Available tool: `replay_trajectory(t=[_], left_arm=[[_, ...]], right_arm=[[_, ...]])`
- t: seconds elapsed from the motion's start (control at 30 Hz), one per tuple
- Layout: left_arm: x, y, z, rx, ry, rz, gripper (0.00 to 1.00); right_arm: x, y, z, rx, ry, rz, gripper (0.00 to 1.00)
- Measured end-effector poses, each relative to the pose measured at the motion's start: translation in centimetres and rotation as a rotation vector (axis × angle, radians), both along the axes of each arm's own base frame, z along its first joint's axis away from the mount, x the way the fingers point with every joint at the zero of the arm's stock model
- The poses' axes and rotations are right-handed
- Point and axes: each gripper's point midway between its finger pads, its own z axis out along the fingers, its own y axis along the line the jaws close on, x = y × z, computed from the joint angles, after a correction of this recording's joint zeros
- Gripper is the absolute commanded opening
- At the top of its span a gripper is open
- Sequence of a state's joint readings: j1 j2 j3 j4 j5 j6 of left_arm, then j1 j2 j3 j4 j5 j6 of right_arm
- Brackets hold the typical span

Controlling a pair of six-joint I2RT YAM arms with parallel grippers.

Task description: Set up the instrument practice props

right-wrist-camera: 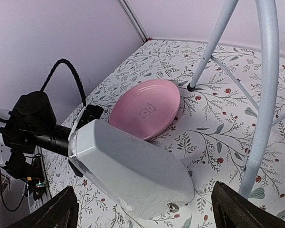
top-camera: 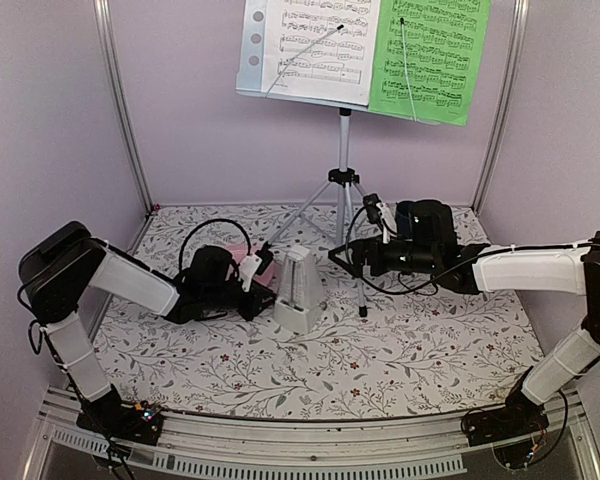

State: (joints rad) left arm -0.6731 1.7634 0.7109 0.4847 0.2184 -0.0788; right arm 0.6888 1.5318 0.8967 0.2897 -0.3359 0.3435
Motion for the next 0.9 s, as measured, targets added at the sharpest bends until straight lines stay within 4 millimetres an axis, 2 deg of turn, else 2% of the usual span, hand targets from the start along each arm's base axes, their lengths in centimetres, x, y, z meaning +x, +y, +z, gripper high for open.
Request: replay_trajectory(t=[0.23, 0.4, 0.5, 0.6, 0.7, 0.83, 0.9], left_arm=[[-3.9, -3.0, -0.1, -0.051, -0.023, -0.128, 0.22], [-6.1, -5.6, 0.4, -0.1, -0.043, -0.235, 0.22], [-7.1, -6.4, 0.5, -0.116, -0.055, -0.285, 0.25], [-7.7, -5.9, 0.9, -0.141, -0.091, -0.308, 0.3], [-8.4, -4.2, 0.3, -0.14, -0.1, -0.304, 0.37], [-8.1, -1.7, -1.1, -0.106, -0.1, -0.267, 0.56], [-7.7, -1.3, -1.1, -0.093, -0.12, -0.265, 0.61]], right_arm=[[0.0, 0.0, -0.2, -0.012, 0.015, 0.0, 0.99], [-0.1, 0.0, -0.5, -0.02, 0.025, 0.005, 0.99], [-0.4, 0.2, -0.4, -0.021, 0.021, 0.017, 0.99], [-0.7, 0.4, -0.1, -0.019, 0.013, 0.027, 0.99], [-1.3, 0.9, -0.1, -0.022, 0.014, 0.043, 0.99], [-2.0, 1.8, 0.2, -0.036, 0.009, 0.058, 0.99], [-1.9, 2.3, 0.8, -0.037, -0.002, 0.061, 0.99]])
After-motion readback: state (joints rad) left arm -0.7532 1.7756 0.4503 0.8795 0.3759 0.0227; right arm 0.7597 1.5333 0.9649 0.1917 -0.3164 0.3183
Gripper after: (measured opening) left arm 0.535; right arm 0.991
